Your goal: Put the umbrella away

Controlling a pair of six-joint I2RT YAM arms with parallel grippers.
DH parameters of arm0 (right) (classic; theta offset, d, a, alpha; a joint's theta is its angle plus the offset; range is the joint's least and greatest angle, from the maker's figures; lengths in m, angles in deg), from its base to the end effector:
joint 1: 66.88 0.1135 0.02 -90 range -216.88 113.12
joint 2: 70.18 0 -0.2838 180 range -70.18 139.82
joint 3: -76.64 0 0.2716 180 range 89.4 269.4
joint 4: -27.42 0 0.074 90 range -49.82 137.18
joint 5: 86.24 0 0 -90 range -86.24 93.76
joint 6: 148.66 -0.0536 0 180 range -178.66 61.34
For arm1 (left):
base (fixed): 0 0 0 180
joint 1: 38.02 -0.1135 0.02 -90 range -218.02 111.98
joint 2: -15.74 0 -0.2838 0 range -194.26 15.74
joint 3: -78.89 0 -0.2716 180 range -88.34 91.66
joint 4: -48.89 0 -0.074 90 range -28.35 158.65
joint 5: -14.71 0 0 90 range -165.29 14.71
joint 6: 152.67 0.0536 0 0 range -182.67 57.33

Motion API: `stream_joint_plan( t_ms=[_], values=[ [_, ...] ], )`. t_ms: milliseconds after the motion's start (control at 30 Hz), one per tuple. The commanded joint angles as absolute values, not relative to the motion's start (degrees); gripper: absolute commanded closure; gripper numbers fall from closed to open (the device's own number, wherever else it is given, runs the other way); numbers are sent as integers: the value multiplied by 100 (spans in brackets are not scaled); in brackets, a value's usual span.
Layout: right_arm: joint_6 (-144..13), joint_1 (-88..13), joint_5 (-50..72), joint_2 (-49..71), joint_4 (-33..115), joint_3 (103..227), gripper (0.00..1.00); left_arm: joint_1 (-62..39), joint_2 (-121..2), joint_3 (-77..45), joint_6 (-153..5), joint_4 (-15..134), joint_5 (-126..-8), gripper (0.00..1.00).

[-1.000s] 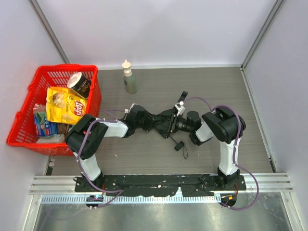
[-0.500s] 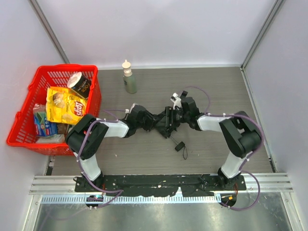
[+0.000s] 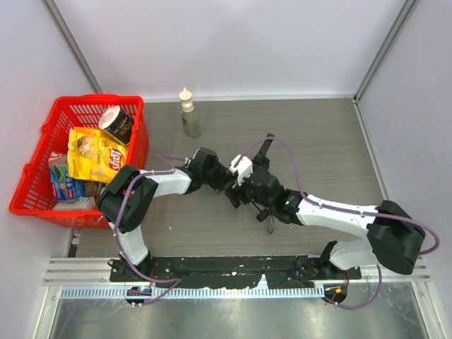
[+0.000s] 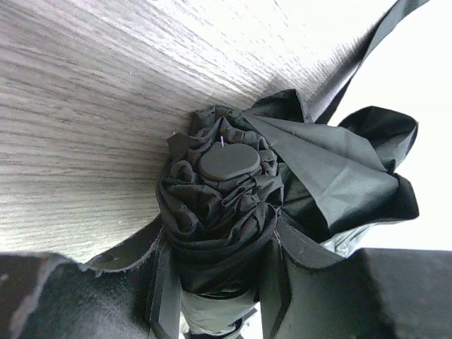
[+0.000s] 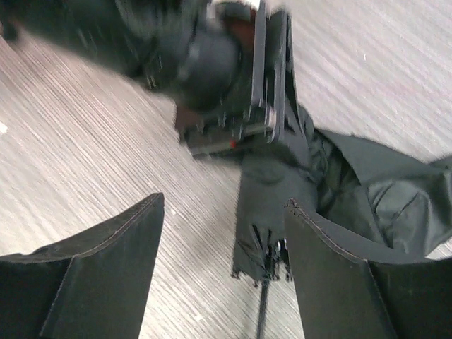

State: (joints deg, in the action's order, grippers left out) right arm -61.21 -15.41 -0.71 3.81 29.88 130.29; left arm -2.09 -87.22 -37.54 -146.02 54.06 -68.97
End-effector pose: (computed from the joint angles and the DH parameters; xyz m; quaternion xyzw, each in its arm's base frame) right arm 0.1988 0.2429 0.2425 -0.3250 0.7665 0.2222 0.5074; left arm 0.3077 -0.2302 0.1284 -0.3508 0.8518 -0.3585 0.1510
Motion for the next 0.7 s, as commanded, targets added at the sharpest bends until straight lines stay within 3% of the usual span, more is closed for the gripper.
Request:
stream_joint_plan(
  t_ms=[0,467,600,667],
  values=[
    [-4946,-1195,-1347,811,2025,12571,27,-233,-8929,-3640,-14511,6920,-6668,100],
    [-3845,-966,-1715,2157,995,12517,27,-295,-9202,-3113,-14590,8125,-6624,100],
    [-3906,-878,-2189,2552,996,12623,30,-347,-9263,-3016,-14564,8327,-6624,100],
    [-4012,-869,-2400,2746,934,12658,38,-356,-9325,-2937,-14485,8450,-6624,100]
  ],
)
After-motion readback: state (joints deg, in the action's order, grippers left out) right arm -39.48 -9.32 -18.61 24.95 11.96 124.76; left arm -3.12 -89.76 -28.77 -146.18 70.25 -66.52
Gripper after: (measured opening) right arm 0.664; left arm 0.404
